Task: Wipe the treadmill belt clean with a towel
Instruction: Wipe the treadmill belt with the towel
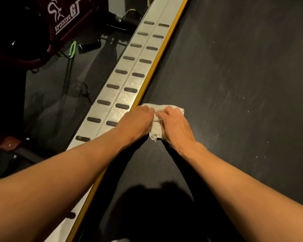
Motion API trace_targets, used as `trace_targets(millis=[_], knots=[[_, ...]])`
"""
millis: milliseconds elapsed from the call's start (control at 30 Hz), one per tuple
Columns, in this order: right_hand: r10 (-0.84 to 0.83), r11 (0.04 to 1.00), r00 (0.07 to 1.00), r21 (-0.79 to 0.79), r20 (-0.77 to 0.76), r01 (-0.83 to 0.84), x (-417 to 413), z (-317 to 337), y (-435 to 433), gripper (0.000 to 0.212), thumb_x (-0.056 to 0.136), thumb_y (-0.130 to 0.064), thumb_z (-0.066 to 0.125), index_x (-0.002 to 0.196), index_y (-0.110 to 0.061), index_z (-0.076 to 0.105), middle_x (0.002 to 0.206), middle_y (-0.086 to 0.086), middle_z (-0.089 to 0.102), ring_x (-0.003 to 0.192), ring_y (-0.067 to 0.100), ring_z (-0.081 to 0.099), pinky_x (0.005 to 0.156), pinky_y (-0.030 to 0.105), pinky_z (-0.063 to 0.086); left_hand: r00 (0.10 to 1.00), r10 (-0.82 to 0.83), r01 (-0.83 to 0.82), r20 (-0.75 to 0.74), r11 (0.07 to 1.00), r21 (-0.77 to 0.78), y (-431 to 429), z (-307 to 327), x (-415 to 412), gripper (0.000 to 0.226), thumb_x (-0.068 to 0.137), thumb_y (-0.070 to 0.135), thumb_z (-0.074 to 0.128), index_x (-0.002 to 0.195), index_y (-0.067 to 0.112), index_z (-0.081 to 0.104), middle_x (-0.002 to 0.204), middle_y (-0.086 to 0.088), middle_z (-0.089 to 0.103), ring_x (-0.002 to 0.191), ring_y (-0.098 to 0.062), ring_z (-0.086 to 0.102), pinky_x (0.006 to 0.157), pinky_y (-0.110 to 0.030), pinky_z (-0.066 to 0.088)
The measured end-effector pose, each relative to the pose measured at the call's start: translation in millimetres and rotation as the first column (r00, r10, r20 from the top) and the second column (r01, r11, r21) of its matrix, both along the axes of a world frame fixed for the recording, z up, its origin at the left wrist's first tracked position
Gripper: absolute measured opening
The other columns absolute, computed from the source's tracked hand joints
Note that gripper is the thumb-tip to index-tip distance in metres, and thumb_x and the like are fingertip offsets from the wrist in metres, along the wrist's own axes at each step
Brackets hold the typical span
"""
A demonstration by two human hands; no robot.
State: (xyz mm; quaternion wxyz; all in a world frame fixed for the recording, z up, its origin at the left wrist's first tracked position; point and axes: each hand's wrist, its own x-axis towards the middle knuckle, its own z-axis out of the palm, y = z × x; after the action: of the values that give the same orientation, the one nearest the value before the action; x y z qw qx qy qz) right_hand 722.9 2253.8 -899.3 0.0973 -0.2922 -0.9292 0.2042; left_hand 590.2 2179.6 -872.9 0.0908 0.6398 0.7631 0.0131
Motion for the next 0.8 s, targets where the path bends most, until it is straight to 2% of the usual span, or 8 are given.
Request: trace_targets(millis=[133,200,267,333,467,567,700,800], knots=[[-0.032,0.999,0.999,-0.041,0.037,0.034,-7.7,5.0,-0.4,0.028,0.097,-0.011,0.046,0.124,-0.012,0.055,0.114,0.007,0.050,0.101,0.024,0.044,0.081,0.039,0.045,0.999,0.050,-0.050,0.007,0.999,0.019,5.9,2.2,-5.4,0.019,0.095,0.023,0.047,0.105,0.008,0.051,0.104,-0.012,0.058,0.091,-0.027,0.054,0.069,-0.034,0.041],[-0.002,1.000,0.999,0.019,0.035,0.001,0.2,2.3,-8.3,0.030,0.095,-0.010,0.052,0.125,-0.013,0.056,0.112,0.005,0.051,0.094,0.020,0.041,0.076,0.037,0.046,0.999,0.001,0.000,0.035,1.000,-0.015,-0.6,4.4,-5.3,0.023,0.092,0.029,0.052,0.105,0.011,0.051,0.104,-0.008,0.058,0.092,-0.024,0.053,0.074,-0.035,0.046],[0.025,1.000,1.000,0.019,0.010,-0.025,9.3,-1.0,-15.4,0.029,0.092,-0.010,0.058,0.121,-0.013,0.058,0.107,0.004,0.052,0.088,0.015,0.035,0.070,0.038,0.049,0.997,-0.055,0.057,0.057,0.998,-0.038,-10.6,5.2,-4.1,0.023,0.091,0.031,0.054,0.106,0.013,0.051,0.106,-0.005,0.057,0.093,-0.020,0.052,0.078,-0.035,0.050],[0.024,1.000,0.999,0.012,0.022,-0.025,9.2,-0.5,-15.3,0.027,0.092,-0.010,0.058,0.119,-0.014,0.059,0.107,0.003,0.052,0.088,0.016,0.037,0.070,0.040,0.050,0.996,-0.071,0.073,0.058,0.997,-0.036,-15.9,5.0,-3.5,0.024,0.092,0.031,0.052,0.109,0.014,0.050,0.108,-0.004,0.056,0.095,-0.019,0.051,0.080,-0.036,0.050],[-0.038,0.999,0.995,-0.016,0.088,0.039,-6.3,6.3,-8.4,0.026,0.096,-0.008,0.045,0.118,-0.013,0.056,0.115,0.007,0.051,0.103,0.026,0.045,0.081,0.039,0.046,1.000,0.008,-0.008,0.011,1.000,-0.027,-6.7,4.1,-0.8,0.021,0.094,0.024,0.049,0.109,0.010,0.050,0.105,-0.008,0.057,0.090,-0.021,0.051,0.075,-0.035,0.048],[-0.037,0.999,0.998,-0.020,0.043,0.038,0.5,6.3,-14.2,0.018,0.096,-0.013,0.050,0.112,-0.013,0.057,0.106,0.003,0.051,0.094,0.022,0.044,0.076,0.041,0.049,1.000,0.004,-0.003,0.019,0.999,-0.042,-8.3,5.5,1.1,0.023,0.093,0.028,0.050,0.109,0.011,0.050,0.104,-0.007,0.057,0.090,-0.021,0.052,0.075,-0.035,0.048],[0.016,1.000,0.999,-0.010,0.052,-0.016,19.7,0.8,-22.3,0.023,0.094,-0.016,0.056,0.117,-0.016,0.059,0.106,0.000,0.051,0.089,0.017,0.040,0.072,0.039,0.049,0.994,-0.092,0.096,0.054,0.993,-0.075,-20.8,2.7,7.5,0.024,0.092,0.032,0.050,0.108,0.014,0.050,0.105,-0.005,0.058,0.090,-0.019,0.053,0.075,-0.031,0.046],[-0.011,0.999,0.999,-0.051,0.043,0.013,14.5,2.4,-18.1,0.021,0.096,-0.015,0.053,0.116,-0.014,0.060,0.103,0.001,0.052,0.090,0.019,0.041,0.073,0.039,0.047,0.998,-0.053,0.055,0.034,0.996,-0.073,-17.7,2.1,10.3,0.025,0.094,0.029,0.046,0.110,0.011,0.049,0.106,-0.008,0.058,0.092,-0.022,0.054,0.070,-0.029,0.040]])
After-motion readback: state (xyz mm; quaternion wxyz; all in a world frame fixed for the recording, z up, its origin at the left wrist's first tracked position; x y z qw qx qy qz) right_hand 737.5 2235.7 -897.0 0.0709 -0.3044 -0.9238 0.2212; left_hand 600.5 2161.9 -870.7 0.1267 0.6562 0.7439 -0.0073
